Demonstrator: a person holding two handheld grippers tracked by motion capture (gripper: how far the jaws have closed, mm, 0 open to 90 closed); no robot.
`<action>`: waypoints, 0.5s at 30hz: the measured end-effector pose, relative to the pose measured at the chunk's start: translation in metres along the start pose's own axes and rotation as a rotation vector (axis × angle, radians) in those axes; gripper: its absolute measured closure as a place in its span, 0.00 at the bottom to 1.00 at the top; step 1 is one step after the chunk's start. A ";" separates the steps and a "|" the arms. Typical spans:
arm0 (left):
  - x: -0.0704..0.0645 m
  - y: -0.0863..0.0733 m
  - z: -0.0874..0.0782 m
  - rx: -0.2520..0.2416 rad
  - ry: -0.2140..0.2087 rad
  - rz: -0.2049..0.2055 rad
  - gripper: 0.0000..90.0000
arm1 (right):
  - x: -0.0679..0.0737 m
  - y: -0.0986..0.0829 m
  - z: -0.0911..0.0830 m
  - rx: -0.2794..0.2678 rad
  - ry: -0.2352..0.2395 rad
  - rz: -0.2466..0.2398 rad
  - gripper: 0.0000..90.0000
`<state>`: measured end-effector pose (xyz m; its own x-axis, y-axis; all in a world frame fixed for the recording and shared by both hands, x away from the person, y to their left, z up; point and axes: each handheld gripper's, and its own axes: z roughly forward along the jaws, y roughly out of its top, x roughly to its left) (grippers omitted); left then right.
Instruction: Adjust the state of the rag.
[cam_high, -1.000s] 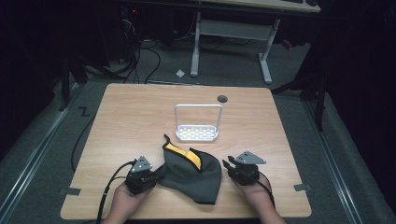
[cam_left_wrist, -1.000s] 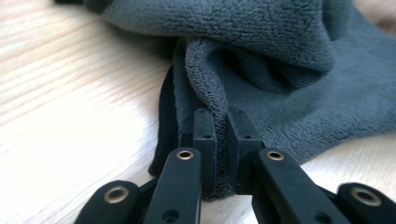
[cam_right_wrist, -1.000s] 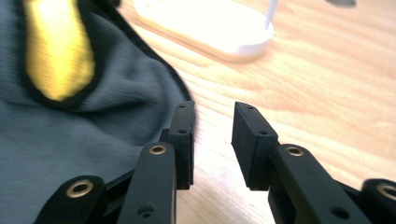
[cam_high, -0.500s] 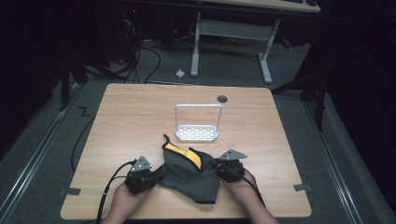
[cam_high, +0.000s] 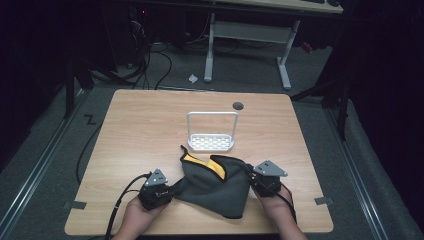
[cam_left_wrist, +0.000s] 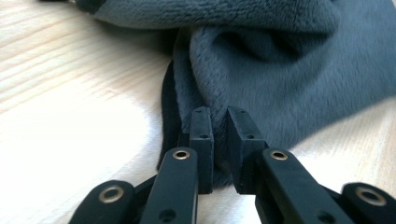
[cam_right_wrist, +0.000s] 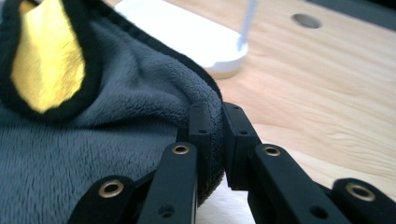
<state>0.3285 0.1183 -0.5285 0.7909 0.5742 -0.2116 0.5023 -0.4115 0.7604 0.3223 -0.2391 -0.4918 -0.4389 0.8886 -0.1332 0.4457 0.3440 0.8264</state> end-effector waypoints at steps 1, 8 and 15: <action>-0.001 0.000 -0.001 -0.003 -0.003 0.007 0.83 | -0.005 -0.002 0.001 0.014 -0.006 0.006 0.93; 0.003 0.013 -0.010 -0.108 0.055 -0.005 0.48 | -0.002 -0.011 0.013 0.076 0.050 0.010 0.93; 0.023 0.028 0.020 -0.083 0.059 -0.093 0.50 | 0.002 -0.012 0.016 0.088 0.064 0.000 0.91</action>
<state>0.3676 0.1059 -0.5243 0.7187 0.6491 -0.2492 0.5404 -0.2959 0.7876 0.3284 -0.2371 -0.5106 -0.4861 0.8687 -0.0955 0.5114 0.3714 0.7750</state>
